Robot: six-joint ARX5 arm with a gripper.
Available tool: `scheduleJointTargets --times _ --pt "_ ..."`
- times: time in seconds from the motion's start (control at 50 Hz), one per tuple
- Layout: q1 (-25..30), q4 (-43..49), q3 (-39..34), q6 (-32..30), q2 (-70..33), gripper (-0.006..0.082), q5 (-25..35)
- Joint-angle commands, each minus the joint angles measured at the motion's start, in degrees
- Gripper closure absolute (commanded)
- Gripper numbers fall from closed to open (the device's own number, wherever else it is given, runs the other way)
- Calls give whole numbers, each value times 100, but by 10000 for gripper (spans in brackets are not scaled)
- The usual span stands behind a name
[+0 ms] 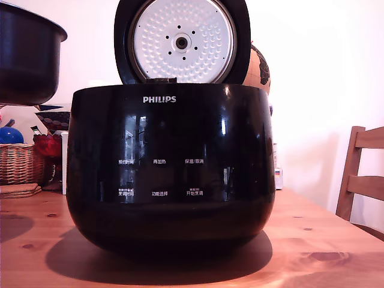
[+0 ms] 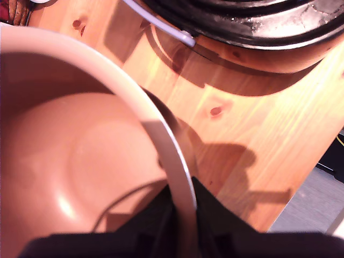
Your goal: Place the pot you are holding inside the rice cooker
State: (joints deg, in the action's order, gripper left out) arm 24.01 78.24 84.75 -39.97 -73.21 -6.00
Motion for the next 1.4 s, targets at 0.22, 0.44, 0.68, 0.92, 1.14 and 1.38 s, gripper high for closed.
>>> scheduleJointTargets --times 0.22,0.44,0.68,0.92,1.14,1.38 --pt "11 -111 186 96 133 788 -55" --pt "57 -186 186 98 133 788 52" --pt "409 -420 186 98 133 788 664" --pt "857 -927 186 98 131 788 1180" --pt "1233 -1462 186 101 107 788 1696" --pt "1528 -1928 186 116 -85 788 2061"
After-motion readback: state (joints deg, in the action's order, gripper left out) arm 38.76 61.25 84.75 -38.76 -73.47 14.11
